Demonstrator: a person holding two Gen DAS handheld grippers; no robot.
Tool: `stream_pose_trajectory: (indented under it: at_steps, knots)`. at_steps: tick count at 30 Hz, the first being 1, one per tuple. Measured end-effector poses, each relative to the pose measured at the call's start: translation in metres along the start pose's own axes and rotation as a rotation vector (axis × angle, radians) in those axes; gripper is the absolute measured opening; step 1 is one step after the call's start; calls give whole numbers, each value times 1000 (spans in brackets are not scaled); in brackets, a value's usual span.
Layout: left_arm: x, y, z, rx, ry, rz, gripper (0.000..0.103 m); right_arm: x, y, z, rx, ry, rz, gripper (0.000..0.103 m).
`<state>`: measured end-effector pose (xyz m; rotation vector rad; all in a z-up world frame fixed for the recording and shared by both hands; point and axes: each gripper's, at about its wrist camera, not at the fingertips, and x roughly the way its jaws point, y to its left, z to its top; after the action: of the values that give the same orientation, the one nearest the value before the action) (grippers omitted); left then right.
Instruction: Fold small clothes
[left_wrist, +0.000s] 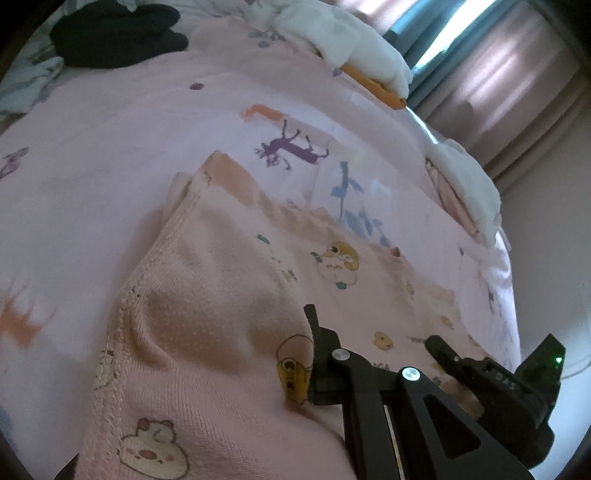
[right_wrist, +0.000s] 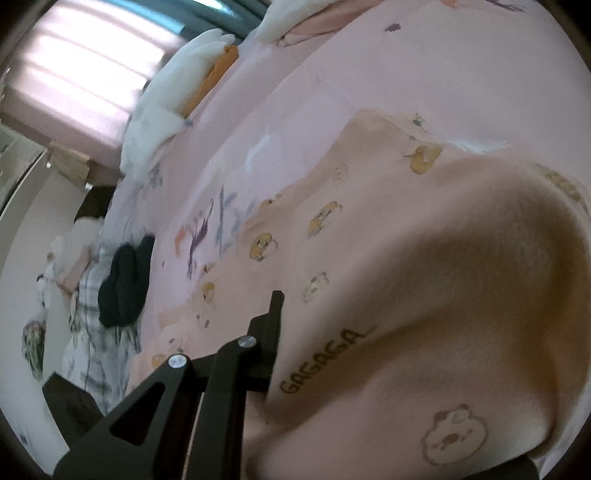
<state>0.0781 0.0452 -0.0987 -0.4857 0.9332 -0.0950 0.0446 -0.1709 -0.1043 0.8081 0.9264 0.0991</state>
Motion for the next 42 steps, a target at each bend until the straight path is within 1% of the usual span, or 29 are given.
stream_pose_trajectory:
  at_steps: [4, 7, 10, 13, 15, 17, 21, 25, 26, 29, 30, 31, 33, 36, 38, 42]
  knots:
    - [-16, 7, -24, -4, -2, 6, 9, -13, -4, -23, -15, 6, -9, 12]
    - [-14, 16, -33, -32, 4, 0, 9, -16, -8, -31, -11, 7, -8, 12]
    - [-8, 30, -44, -71, 18, -24, 9, -15, -13, -37, 1, 15, -16, 12]
    - [-11, 33, -51, -62, 4, -38, 10, -19, -18, -46, 13, 0, -7, 12]
    - [-13, 31, -50, -45, 8, -30, 11, -23, -21, -53, 13, -6, -6, 13]
    - [-14, 34, -48, -58, 15, -27, 16, -28, -23, -56, 16, -8, -1, 15]
    - [-21, 44, -53, -77, 24, -33, 20, -41, -24, -66, -13, -32, -29, 14]
    - [-36, 51, -63, -52, 0, 9, 21, -54, -29, -78, -37, -44, -52, 13]
    - [-38, 52, -65, -47, -2, 18, 21, -56, -31, -80, -38, -46, -60, 11]
    - [-45, 53, -70, -29, -9, 60, 21, -65, -40, -86, -29, -50, -64, 10]
    - [-47, 54, -71, -23, -15, 70, 21, -68, -42, -87, -28, -54, -79, 8]
    - [-50, 54, -73, -14, -25, 85, 21, -70, -45, -88, -26, -61, -90, 7]
    - [-54, 57, -78, -6, -43, 142, 21, -77, -52, -90, -7, -72, -88, 6]
    - [-57, 66, -81, -22, -47, 111, 21, -82, -59, -90, 13, -75, -89, 6]
    - [-57, 71, -81, -44, -44, 90, 21, -84, -58, -90, 1, -80, -108, 6]
    - [-57, 71, -81, -36, -45, 95, 21, -81, -49, -92, -61, -96, -165, 6]
